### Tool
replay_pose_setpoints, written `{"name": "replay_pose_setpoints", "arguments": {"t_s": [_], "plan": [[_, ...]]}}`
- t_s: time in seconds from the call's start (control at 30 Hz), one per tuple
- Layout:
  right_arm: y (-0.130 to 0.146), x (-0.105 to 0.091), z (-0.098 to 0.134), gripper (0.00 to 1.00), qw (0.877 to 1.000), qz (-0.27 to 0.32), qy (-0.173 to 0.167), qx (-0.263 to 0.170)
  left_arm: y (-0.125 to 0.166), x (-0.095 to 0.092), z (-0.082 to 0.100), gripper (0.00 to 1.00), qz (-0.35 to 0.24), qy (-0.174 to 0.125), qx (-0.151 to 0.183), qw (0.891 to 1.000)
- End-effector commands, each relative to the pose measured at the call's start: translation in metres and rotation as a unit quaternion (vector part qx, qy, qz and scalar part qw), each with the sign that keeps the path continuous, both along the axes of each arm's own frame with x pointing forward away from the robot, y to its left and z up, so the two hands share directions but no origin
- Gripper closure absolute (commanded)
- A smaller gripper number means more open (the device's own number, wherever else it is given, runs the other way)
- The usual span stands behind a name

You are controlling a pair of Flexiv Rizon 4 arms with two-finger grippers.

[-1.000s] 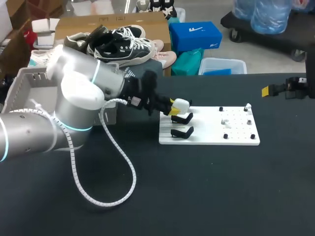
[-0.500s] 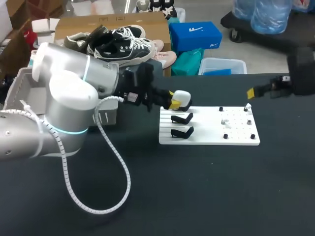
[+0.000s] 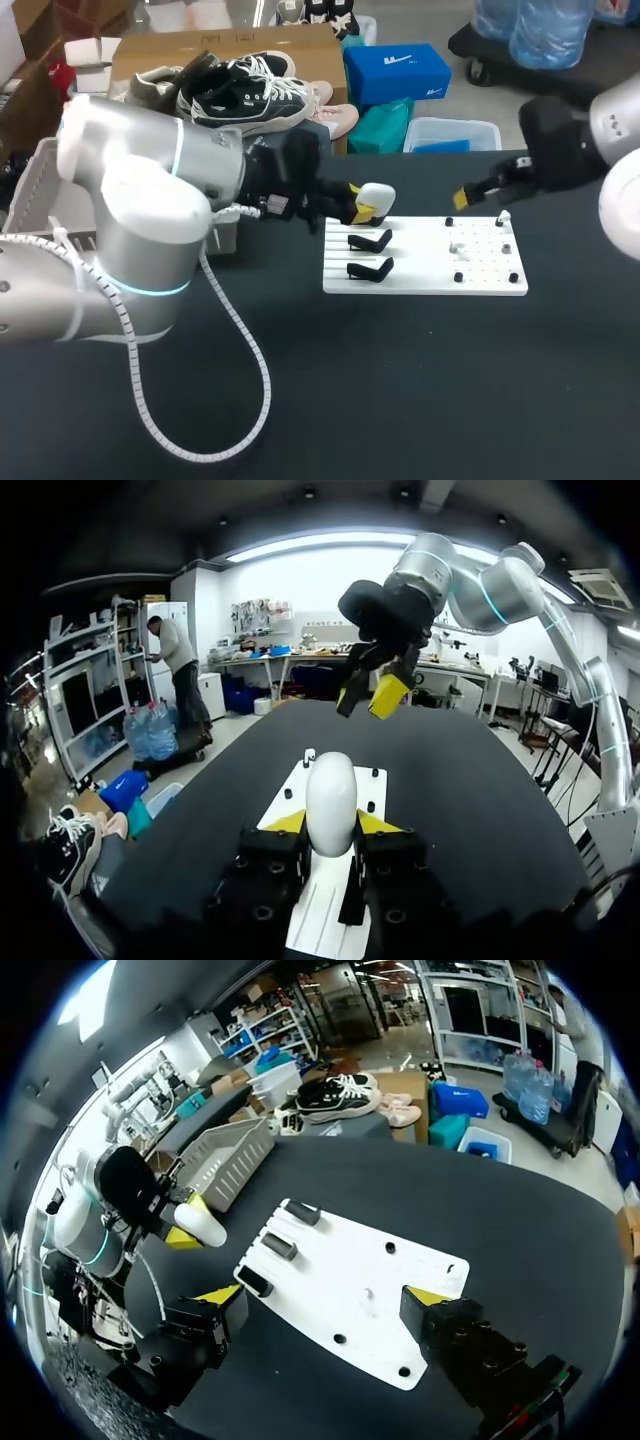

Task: Pick up each earbud case from the left stands, insert the matching earbuds, close the lid, and place the case in the box.

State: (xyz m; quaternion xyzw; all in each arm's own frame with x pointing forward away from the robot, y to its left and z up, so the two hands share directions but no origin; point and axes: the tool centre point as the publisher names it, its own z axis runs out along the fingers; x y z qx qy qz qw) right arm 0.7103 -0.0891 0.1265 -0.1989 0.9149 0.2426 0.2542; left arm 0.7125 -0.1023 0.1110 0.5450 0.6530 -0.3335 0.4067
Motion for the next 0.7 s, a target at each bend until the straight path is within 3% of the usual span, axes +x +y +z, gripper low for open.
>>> {"name": "replay_pose_setpoints", "arguments": {"t_s": [0.03, 0.33, 0.7], "plan": [[0.011, 0.004, -0.006, 0.0, 1.0, 0.016, 0.007, 0.005, -0.012, 0.007, -0.002, 1.0, -0.002, -0.001, 0.007, 1.0], [0.034, -0.001, -0.013, 0.0, 0.998, 0.054, 0.018, -0.003, -0.028, 0.021, -0.007, 1.0, -0.004, 0.003, 0.02, 1.0], [0.053, 0.004, -0.021, 0.0, 0.997, 0.075, 0.023, -0.01, -0.038, 0.016, -0.011, 1.0, -0.02, 0.011, 0.021, 1.0]]}}
